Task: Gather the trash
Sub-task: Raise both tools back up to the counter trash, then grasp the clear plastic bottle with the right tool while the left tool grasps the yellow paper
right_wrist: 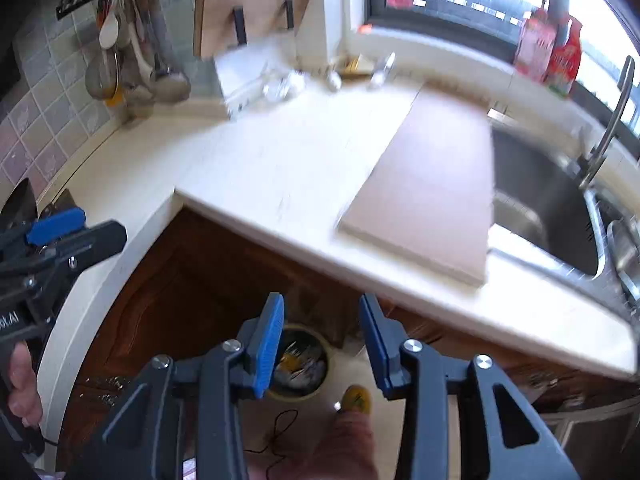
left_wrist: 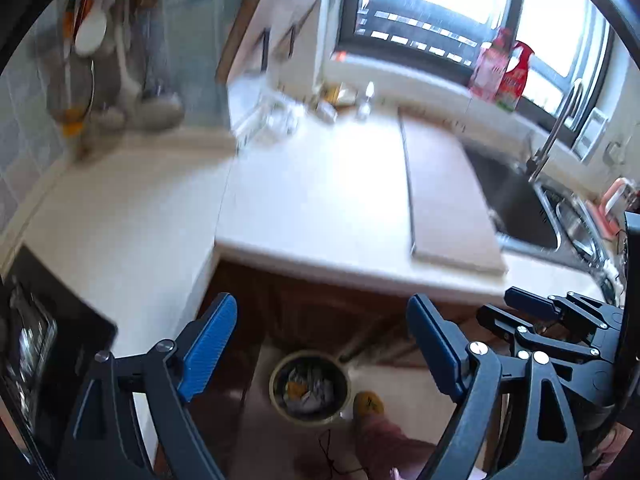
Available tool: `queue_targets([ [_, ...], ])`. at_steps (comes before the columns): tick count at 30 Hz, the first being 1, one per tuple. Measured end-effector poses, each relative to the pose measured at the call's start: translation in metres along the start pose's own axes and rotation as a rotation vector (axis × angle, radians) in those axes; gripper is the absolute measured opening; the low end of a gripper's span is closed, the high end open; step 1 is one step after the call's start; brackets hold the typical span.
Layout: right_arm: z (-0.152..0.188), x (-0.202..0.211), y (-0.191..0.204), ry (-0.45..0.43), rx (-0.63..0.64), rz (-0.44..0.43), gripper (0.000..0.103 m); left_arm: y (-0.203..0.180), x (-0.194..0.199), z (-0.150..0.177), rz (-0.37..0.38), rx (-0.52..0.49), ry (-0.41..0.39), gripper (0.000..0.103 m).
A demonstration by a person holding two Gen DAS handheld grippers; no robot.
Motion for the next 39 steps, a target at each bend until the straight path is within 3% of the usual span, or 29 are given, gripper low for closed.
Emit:
queue_targets([
  [2, -0.013, 0.016, -0.005, -0.024, 0.007, 0.044, 0.04, -0.006, 0.015, -0.014, -0.011, -0.018, -0.038, 0.09],
  [10, -0.08, 0.061, -0.028, -0.093, 0.02, 0.059, 0.04, -0.027, 0.047, -0.085, -0.029, -0.084, -0.14, 0.091],
  [18, -0.172, 0.058, -0.056, -0.139, 0.065, 0.024, 0.04, -0.042, 0.037, -0.185, -0.114, -0.091, -0.17, 0.091],
  [23, -0.233, 0.042, -0.075, -0.152, 0.082, -0.007, 0.04, -0.056, -0.002, -0.254, -0.174, -0.107, -0.148, 0.091],
  [29, -0.314, -0.005, -0.12, -0.107, 0.038, -0.074, 0.04, -0.074, -0.084, -0.333, -0.14, -0.106, -0.055, 0.091],
  [34, -0.368, -0.07, -0.159, -0.005, -0.051, -0.202, 0.04, -0.084, -0.159, -0.38, -0.147, -0.131, 0.016, 0.091],
  [39, -0.405, -0.13, -0.179, 0.051, -0.121, -0.262, 0.04, -0.083, -0.232, -0.408, -0.164, -0.146, 0.085, 0.087],
])
Point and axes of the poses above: each gripper's, at about its wrist camera, not at the fingertips, and x roughly against the way its jaws point, y to its left, z to its underside, the point moved 6 cm from there along -x, roughly the way its jaws point, and after that the axes turned 11 degrees about y, right-handed, at the moved point
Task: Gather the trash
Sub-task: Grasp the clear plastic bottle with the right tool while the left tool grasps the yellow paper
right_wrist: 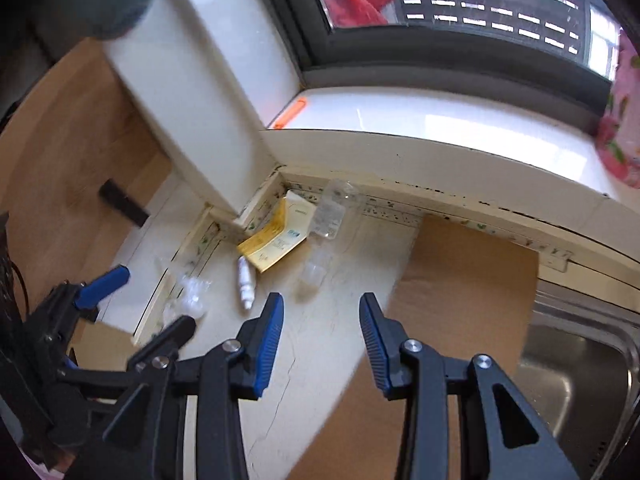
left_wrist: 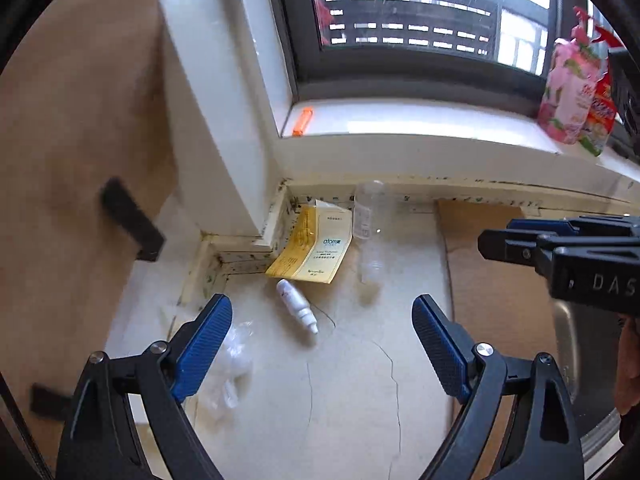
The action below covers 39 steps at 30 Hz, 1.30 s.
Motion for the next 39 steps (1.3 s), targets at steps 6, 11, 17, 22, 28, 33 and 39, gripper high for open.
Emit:
queue_targets([
  [6, -0.035, -0.054, -0.02, 0.048, -0.079, -0.063, 0.05, -0.01, -0.078, -0.014, -0.003, -0.019, 0.097, 0.071],
  [11, -0.048, -0.088, -0.027, 0.101, -0.137, -0.123, 0.05, -0.006, -0.118, -0.024, -0.061, -0.03, 0.138, 0.06],
  [17, -0.06, -0.116, -0.027, 0.128, -0.17, -0.154, 0.051, -0.003, -0.148, -0.037, -0.093, -0.051, 0.154, 0.047],
  [22, -0.069, -0.136, -0.028, 0.139, -0.2, -0.179, 0.051, -0.007, -0.159, -0.039, 0.04, -0.009, 0.163, 0.016],
  [28, -0.077, -0.15, -0.019, 0.132, -0.187, -0.174, 0.055, -0.001, -0.154, -0.035, 0.082, 0.041, 0.127, 0.008],
  [33, -0.081, -0.156, -0.01, 0.113, -0.158, -0.127, 0.058, 0.006, -0.151, -0.032, 0.112, 0.059, 0.12, 0.009],
  [39, -0.076, -0.15, -0.009, 0.112, -0.112, -0.062, 0.054, 0.015, -0.16, -0.024, 0.13, 0.082, 0.151, 0.01],
])
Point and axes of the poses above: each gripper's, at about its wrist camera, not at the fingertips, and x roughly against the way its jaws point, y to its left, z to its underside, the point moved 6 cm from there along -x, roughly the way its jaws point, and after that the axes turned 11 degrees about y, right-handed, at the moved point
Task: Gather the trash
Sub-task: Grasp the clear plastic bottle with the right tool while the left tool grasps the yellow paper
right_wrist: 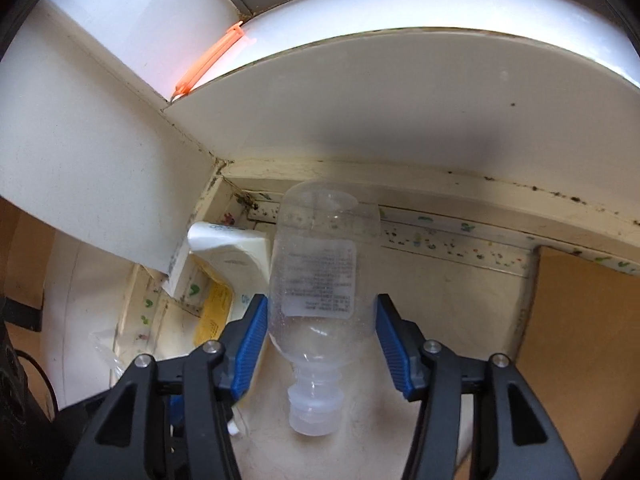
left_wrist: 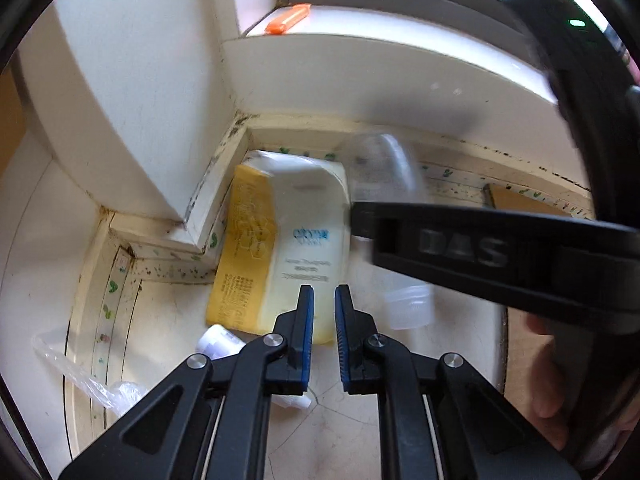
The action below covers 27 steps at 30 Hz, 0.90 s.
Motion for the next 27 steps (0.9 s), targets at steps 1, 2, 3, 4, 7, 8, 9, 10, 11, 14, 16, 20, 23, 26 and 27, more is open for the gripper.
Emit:
queue_targets([
  [1, 0.003, 0.004, -0.002, -0.002, -0.002, 0.001, 0.054, 0.002, -0.002, 0.002, 0.009, 0.007, 0.011, 0.01],
  [2, 0.007, 0.008, -0.004, -0.003, -0.005, 0.003, 0.054, 0.004, -0.005, 0.003, 0.02, 0.015, 0.022, 0.012],
  [3, 0.011, 0.012, -0.007, -0.004, -0.011, 0.006, 0.054, 0.006, -0.007, 0.004, 0.029, 0.02, 0.029, 0.016],
  [4, 0.016, 0.018, -0.011, -0.003, -0.021, 0.003, 0.054, 0.006, -0.009, 0.001, 0.031, 0.02, 0.032, 0.019],
  [7, 0.028, 0.032, -0.021, -0.009, -0.042, -0.033, 0.054, 0.008, -0.013, -0.001, 0.001, 0.021, 0.03, 0.054],
  [8, 0.032, 0.036, -0.024, -0.012, -0.048, -0.047, 0.054, 0.009, -0.012, -0.003, -0.005, 0.027, 0.022, 0.07],
  [9, 0.037, 0.042, -0.027, -0.018, -0.054, -0.067, 0.054, 0.005, -0.01, -0.006, -0.012, 0.031, 0.009, 0.077],
  [10, 0.039, 0.048, -0.029, -0.025, -0.057, -0.081, 0.054, 0.004, -0.009, -0.01, -0.012, 0.031, -0.006, 0.077],
  [11, 0.042, 0.054, -0.032, -0.033, -0.058, -0.089, 0.054, 0.003, -0.009, -0.014, -0.009, 0.028, -0.014, 0.077],
  [14, 0.05, 0.066, -0.041, -0.059, -0.057, -0.098, 0.054, -0.003, -0.01, -0.031, -0.052, 0.018, -0.029, 0.077],
  [16, 0.056, 0.07, -0.048, -0.073, -0.051, -0.104, 0.054, -0.007, -0.017, -0.042, -0.081, 0.012, -0.032, 0.077],
  [20, 0.058, 0.063, -0.05, -0.077, -0.045, -0.115, 0.054, -0.007, -0.032, -0.066, -0.141, 0.027, -0.049, 0.077],
  [23, 0.06, 0.061, -0.048, -0.086, -0.032, -0.111, 0.054, -0.012, -0.042, -0.086, -0.152, 0.042, -0.039, 0.077],
  [26, 0.06, 0.057, -0.048, -0.088, -0.025, -0.119, 0.054, -0.012, -0.056, -0.092, -0.158, 0.042, -0.022, 0.077],
  [27, 0.06, 0.055, -0.047, -0.089, -0.024, -0.117, 0.054, -0.009, -0.062, -0.094, -0.155, 0.04, -0.017, 0.077],
])
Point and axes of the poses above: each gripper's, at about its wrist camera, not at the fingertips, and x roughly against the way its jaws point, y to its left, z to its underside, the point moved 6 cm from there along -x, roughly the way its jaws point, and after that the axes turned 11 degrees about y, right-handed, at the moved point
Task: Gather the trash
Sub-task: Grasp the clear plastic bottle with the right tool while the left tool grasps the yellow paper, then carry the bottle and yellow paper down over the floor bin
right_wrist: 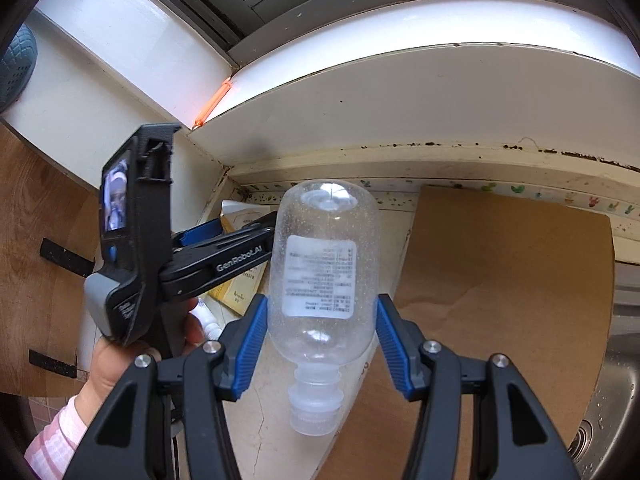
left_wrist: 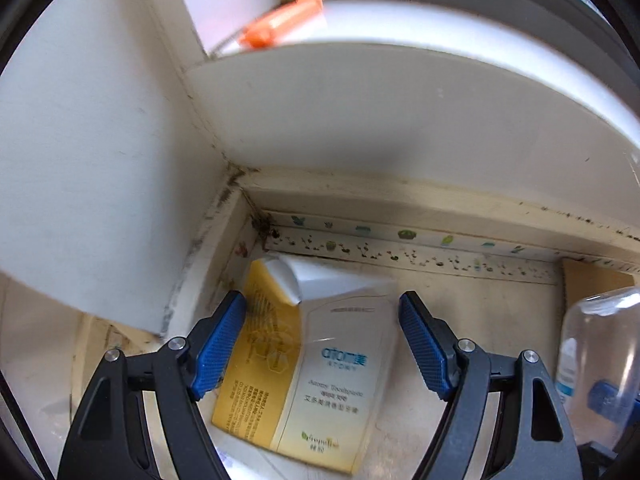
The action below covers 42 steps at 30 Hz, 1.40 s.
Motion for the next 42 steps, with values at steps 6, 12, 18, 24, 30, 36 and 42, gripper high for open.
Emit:
queue_targets([
  [6, 0.0, -0.006, 0.0, -0.003, 0.009, 0.01, 0.054, 0.005, -0.008, 0.005, 0.032, 0.018, -0.01, 0.072],
  [12, 0.012, 0.008, 0.008, -0.024, 0.046, 0.052, 0.054, -0.01, 0.031, 0.018, 0.016, -0.046, -0.084, 0.027],
  [18, 0.02, 0.013, 0.023, -0.038, 0.062, 0.078, 0.054, -0.017, 0.06, 0.032, 0.067, -0.082, -0.067, 0.016],
  [24, 0.044, 0.037, 0.042, -0.06, 0.086, 0.088, 0.054, -0.019, 0.102, 0.067, 0.133, -0.064, -0.092, 0.015],
  [30, 0.091, 0.079, 0.07, -0.092, 0.133, 0.108, 0.054, -0.011, 0.168, 0.134, 0.193, -0.065, -0.119, 0.015],
  [36, 0.16, 0.125, 0.107, -0.112, 0.227, 0.19, 0.054, -0.006, 0.255, 0.216, 0.262, -0.09, -0.144, 0.015],
  [42, 0.231, 0.174, 0.139, -0.154, 0.295, 0.257, 0.054, 0.017, 0.322, 0.317, 0.327, -0.085, -0.164, 0.015],
])
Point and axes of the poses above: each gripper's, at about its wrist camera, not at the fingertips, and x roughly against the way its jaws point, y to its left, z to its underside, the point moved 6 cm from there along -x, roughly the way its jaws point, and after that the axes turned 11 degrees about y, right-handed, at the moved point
